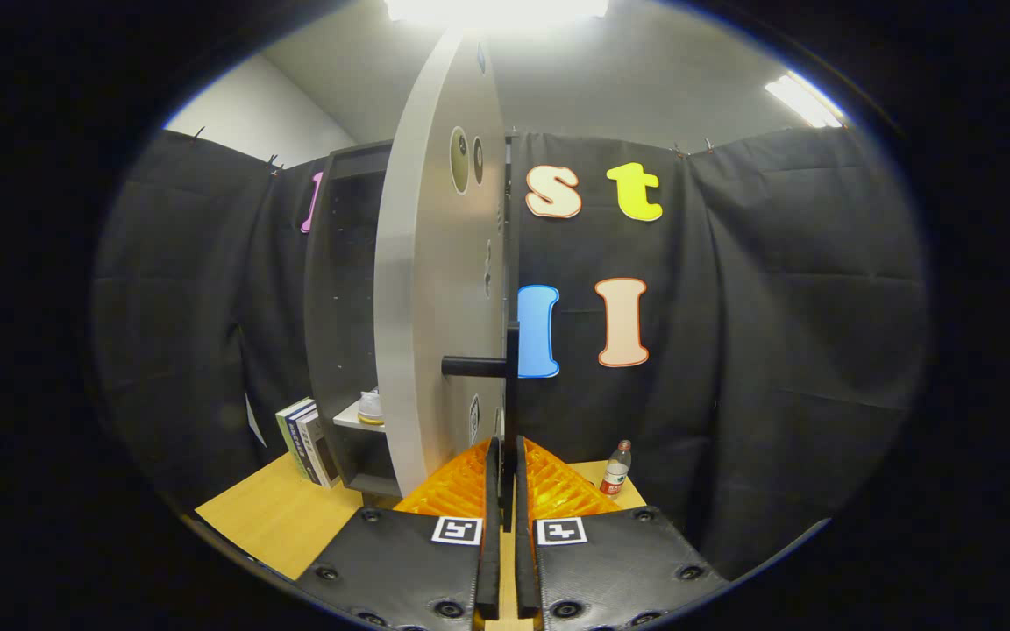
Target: Open the shoe cabinet door, grab the shoes and put them into the shoe cabinet, then close the shoe cabinet door.
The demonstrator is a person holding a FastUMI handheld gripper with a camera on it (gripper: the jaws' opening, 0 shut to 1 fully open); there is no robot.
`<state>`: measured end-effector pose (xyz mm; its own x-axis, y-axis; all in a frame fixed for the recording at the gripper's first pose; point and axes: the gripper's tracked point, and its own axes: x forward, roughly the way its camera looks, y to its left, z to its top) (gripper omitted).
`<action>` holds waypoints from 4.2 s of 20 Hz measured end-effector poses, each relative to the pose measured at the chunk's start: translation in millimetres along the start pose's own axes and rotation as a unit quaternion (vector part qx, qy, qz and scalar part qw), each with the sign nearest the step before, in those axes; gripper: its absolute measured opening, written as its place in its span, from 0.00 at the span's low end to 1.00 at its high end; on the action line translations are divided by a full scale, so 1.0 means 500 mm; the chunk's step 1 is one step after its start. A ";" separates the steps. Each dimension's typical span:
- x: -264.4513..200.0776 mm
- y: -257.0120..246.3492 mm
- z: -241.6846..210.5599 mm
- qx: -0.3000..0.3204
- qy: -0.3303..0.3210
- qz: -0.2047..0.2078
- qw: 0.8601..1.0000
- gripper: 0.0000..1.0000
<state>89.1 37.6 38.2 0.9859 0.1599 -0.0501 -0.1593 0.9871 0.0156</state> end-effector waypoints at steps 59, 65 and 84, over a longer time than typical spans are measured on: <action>0.164 0.374 -0.897 -0.034 0.424 0.120 0.897 0.97; 0.223 0.379 -0.936 -0.048 0.427 0.125 0.894 0.94; 0.278 0.320 -0.934 -0.066 0.419 0.106 0.899 0.03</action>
<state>176.2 221.3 -432.6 0.5560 0.2403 -0.7957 -0.3991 0.9169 -0.0020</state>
